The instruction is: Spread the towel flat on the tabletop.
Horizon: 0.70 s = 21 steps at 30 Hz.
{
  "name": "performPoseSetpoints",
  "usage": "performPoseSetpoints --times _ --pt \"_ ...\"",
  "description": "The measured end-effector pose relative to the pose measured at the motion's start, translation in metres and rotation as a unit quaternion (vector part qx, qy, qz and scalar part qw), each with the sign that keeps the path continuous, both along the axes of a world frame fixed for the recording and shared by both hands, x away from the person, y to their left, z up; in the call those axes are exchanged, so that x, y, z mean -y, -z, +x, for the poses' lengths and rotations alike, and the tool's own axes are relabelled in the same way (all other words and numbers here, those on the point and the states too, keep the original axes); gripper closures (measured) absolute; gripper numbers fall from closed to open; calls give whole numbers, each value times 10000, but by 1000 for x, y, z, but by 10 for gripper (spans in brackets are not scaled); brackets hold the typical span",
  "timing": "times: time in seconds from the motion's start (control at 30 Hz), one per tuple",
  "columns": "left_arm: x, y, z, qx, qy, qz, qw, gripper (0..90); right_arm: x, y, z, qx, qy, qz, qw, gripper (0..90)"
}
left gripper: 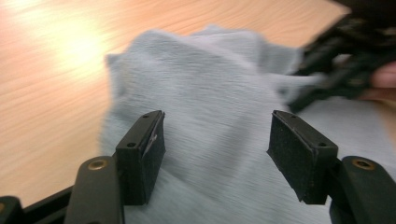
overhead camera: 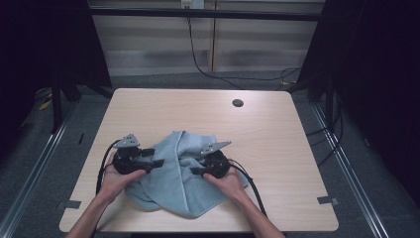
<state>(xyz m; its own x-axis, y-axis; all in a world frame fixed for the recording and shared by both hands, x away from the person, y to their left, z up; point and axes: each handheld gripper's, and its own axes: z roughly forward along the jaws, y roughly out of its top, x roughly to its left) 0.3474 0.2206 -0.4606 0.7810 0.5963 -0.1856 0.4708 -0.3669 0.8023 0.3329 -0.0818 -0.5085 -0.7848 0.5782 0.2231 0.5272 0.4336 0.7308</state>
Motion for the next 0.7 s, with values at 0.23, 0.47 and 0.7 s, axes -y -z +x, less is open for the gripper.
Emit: performPoseSetpoints --times 0.23,0.47,0.7 --pt "1 30 15 -587 -141 69 9982 274 2 1 -2 -25 28 49 10000 780" --pt "8 24 0 -424 230 191 9987 575 9 0 1 -88 283 109 9995 796" --pt "-4 1 -6 -98 -49 -511 9986 770 23 -24 6 146 504 257 9983 808"
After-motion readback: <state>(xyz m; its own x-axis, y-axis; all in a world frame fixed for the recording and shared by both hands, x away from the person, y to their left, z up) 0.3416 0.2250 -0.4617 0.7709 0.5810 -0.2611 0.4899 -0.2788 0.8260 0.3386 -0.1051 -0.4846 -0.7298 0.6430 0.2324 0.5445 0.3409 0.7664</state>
